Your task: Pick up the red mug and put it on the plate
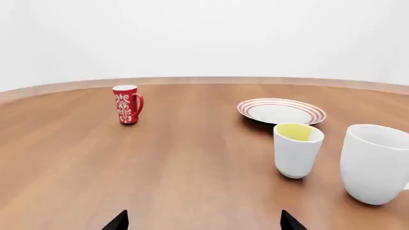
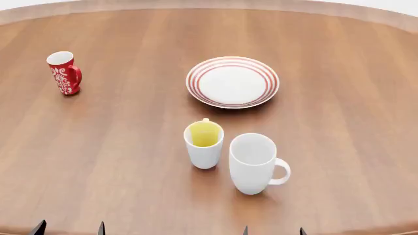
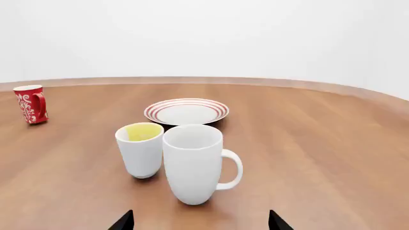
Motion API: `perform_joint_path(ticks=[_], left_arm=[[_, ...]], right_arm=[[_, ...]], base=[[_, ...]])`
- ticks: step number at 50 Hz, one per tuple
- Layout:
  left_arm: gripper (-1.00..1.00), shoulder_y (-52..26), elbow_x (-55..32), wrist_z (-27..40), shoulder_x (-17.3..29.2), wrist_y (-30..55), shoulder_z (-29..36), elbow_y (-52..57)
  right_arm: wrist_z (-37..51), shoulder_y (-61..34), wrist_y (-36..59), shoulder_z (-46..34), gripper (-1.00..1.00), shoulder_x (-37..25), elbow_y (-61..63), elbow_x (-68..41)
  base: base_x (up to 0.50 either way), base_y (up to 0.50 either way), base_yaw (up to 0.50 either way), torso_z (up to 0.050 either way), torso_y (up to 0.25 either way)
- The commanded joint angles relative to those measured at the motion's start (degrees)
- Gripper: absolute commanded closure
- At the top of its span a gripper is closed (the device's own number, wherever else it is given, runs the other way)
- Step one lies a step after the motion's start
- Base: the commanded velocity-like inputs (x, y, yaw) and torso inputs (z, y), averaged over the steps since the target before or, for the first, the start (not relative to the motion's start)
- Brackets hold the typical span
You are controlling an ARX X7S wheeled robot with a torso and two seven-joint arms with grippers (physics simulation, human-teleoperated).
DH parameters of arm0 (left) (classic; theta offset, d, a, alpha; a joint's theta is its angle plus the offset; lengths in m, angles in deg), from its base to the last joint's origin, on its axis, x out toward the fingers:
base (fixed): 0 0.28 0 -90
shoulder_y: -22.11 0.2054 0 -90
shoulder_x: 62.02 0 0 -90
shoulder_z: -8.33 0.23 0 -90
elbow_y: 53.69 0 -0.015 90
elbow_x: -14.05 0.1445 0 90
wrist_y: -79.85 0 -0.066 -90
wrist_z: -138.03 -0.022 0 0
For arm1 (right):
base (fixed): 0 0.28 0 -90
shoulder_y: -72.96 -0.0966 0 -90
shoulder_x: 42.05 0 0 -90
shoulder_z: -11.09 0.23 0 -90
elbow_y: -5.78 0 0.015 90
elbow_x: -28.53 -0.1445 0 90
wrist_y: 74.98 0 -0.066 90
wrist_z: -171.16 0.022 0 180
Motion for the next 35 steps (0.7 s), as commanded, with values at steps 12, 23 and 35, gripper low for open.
perform_joint_path(ticks=[12, 23, 35], left_arm=[[-1.0, -0.34, -2.55, 2.84, 2.84, 1.95, 3.36, 0.87], [-1.0, -10.29, -4.49, 2.55, 5.93, 26.21, 4.77, 20.61], [-1.0, -18.72, -6.41, 2.6, 7.03, 38.08, 5.59, 27.36]], right_arm=[[3.47, -0.06, 2.17, -3.27, -1.0, -2.74, 1.6, -2.86], [3.01, -10.11, 31.81, -2.94, -1.0, -6.38, 23.02, -9.24], [4.56, -21.62, 49.14, -0.24, -1.0, -8.74, 33.64, -13.43]], base=[[0.0, 0.0, 0.0, 0.0, 0.0], [0.0, 0.0, 0.0, 0.0, 0.0], [0.0, 0.0, 0.0, 0.0, 0.0]])
